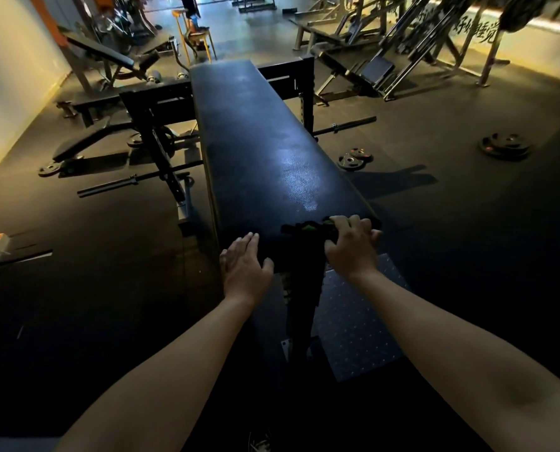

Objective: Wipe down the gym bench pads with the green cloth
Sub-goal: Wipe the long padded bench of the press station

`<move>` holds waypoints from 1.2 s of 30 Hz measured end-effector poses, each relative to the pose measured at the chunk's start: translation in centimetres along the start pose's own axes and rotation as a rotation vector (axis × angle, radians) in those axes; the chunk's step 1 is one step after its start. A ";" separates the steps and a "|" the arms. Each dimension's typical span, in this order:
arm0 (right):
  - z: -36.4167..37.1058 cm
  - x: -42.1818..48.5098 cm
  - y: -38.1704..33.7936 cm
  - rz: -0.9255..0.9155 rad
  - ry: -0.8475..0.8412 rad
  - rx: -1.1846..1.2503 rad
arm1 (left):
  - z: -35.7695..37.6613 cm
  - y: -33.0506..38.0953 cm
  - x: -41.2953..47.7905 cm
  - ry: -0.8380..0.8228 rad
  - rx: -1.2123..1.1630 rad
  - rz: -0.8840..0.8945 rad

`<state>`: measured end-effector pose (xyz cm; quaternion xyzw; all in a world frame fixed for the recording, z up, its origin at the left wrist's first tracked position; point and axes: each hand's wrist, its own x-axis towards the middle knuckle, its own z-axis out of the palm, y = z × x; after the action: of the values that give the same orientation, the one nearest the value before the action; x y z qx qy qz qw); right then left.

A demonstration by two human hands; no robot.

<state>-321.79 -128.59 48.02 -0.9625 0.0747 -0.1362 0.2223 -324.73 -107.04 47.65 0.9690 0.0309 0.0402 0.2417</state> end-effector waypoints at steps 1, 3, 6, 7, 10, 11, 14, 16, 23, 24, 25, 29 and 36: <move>0.1 0.0 -1.2 -0.037 -0.014 0.021 | 0.0 0.2 0.2 0.011 -0.026 -0.016; 0.6 0.0 -4.3 -0.168 -0.084 0.049 | -0.5 0.5 0.8 0.034 -0.064 -0.043; 2.1 -0.2 -7.9 -0.426 -0.243 0.030 | -1.0 0.5 1.6 0.017 -0.035 -0.061; 2.4 -0.1 -8.2 -0.490 -0.280 0.001 | -1.0 0.4 1.6 -0.007 -0.011 -0.063; 2.1 1.3 -7.1 -0.588 -0.302 -0.064 | -0.7 0.5 1.8 -0.079 0.002 -0.080; 1.9 1.9 -6.4 -0.590 -0.286 -0.069 | -0.6 0.6 1.9 -0.094 -0.002 -0.086; 0.8 4.5 -3.4 -0.454 -0.227 -0.108 | -0.9 0.7 2.3 -0.107 0.041 -0.086; 0.0 6.2 -1.0 -0.288 -0.198 -0.157 | -1.2 0.6 2.4 -0.103 0.037 -0.084; 1.5 7.7 -3.0 -0.001 -0.121 -0.092 | -1.8 0.6 5.9 -0.027 -0.010 -0.070; 2.1 7.6 -4.3 -0.034 -0.140 -0.048 | -1.8 0.7 6.5 -0.040 0.009 -0.068; 2.8 7.4 -5.7 -0.076 -0.162 -0.005 | -1.8 0.7 7.2 -0.059 0.024 -0.073; 4.9 7.4 -10.5 -0.275 -0.314 0.147 | -1.4 0.1 8.8 -0.101 0.077 -0.106; 4.0 10.9 -7.1 -0.404 -0.293 -0.097 | -0.8 -0.2 9.0 -0.130 0.110 -0.081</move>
<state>-309.67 -122.88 50.24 -0.9769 -0.1458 -0.0332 0.1525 -315.89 -105.77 48.86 0.9793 0.0564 -0.0344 0.1911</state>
